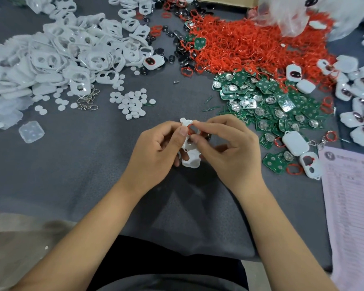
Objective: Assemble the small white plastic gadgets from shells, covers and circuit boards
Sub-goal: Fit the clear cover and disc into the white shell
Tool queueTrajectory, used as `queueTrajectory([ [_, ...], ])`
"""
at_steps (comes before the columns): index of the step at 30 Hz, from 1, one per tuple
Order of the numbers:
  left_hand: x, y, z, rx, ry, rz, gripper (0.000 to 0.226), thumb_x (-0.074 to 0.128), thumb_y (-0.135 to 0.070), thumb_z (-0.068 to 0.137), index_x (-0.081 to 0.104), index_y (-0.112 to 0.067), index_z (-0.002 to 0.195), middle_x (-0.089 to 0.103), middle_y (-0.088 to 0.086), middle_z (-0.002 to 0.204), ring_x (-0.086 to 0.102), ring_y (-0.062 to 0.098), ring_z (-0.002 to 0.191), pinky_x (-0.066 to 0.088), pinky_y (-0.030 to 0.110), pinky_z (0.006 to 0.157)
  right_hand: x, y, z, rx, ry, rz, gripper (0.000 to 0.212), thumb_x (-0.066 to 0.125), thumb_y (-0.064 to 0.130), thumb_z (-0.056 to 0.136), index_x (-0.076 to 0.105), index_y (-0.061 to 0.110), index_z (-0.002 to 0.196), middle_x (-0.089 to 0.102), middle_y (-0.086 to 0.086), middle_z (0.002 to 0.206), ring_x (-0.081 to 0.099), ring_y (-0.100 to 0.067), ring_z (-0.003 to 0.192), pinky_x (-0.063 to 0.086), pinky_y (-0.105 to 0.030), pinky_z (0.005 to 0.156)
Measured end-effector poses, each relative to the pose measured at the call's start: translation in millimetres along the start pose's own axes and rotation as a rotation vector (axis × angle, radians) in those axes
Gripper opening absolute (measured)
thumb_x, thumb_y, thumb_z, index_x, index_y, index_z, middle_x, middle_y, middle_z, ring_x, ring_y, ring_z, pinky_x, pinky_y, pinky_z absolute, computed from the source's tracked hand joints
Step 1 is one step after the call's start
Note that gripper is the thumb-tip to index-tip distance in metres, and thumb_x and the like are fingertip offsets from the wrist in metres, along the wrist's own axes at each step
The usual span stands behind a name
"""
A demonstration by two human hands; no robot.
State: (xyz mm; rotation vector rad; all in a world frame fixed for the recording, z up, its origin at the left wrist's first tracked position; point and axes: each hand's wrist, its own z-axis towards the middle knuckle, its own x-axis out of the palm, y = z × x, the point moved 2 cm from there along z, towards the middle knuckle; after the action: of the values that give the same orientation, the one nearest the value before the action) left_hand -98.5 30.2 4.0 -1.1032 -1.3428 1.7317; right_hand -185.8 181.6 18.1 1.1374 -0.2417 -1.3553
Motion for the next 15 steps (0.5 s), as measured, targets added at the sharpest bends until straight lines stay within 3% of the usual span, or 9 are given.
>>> queueTrajectory([
  [5, 0.0, -0.6, -0.6, 0.039, 0.024, -0.022, 0.025, 0.051, -0.029, 0.11, 0.073, -0.02, 0.101, 0.074, -0.002, 0.075, 0.066, 0.018, 0.054, 0.054, 0.028, 0.053, -1.5, 0.0, 2.1, -0.009, 0.014, 0.027, 0.023, 0.084, 0.006, 0.084, 0.08, 0.006, 0.107, 0.065, -0.006, 0.093, 0.06, -0.004, 0.085, 0.044, -0.012, 0.076],
  [10, -1.3, -1.8, -0.5, 0.05, 0.009, -0.034, 0.024, 0.058, -0.038, 0.104, 0.074, -0.022, 0.096, 0.072, -0.003, 0.073, 0.063, 0.011, 0.051, 0.049, 0.018, 0.054, 1.2, -1.5, 1.2, 0.07, 0.072, 0.127, 0.024, 0.083, 0.012, 0.086, 0.079, 0.015, 0.11, 0.064, -0.005, 0.091, 0.063, -0.011, 0.08, 0.051, -0.021, 0.06],
  [15, 0.4, -2.8, -1.3, 0.019, -0.025, -0.132, 0.022, 0.056, -0.036, 0.105, 0.074, -0.025, 0.098, 0.074, -0.002, 0.079, 0.068, 0.026, 0.057, 0.05, 0.025, 0.049, -1.6, -6.1, 2.3, 0.375, 0.19, 0.609, 0.03, 0.073, 0.013, 0.095, 0.074, 0.023, 0.123, 0.065, -0.006, 0.099, 0.068, -0.019, 0.082, 0.06, -0.03, 0.052],
])
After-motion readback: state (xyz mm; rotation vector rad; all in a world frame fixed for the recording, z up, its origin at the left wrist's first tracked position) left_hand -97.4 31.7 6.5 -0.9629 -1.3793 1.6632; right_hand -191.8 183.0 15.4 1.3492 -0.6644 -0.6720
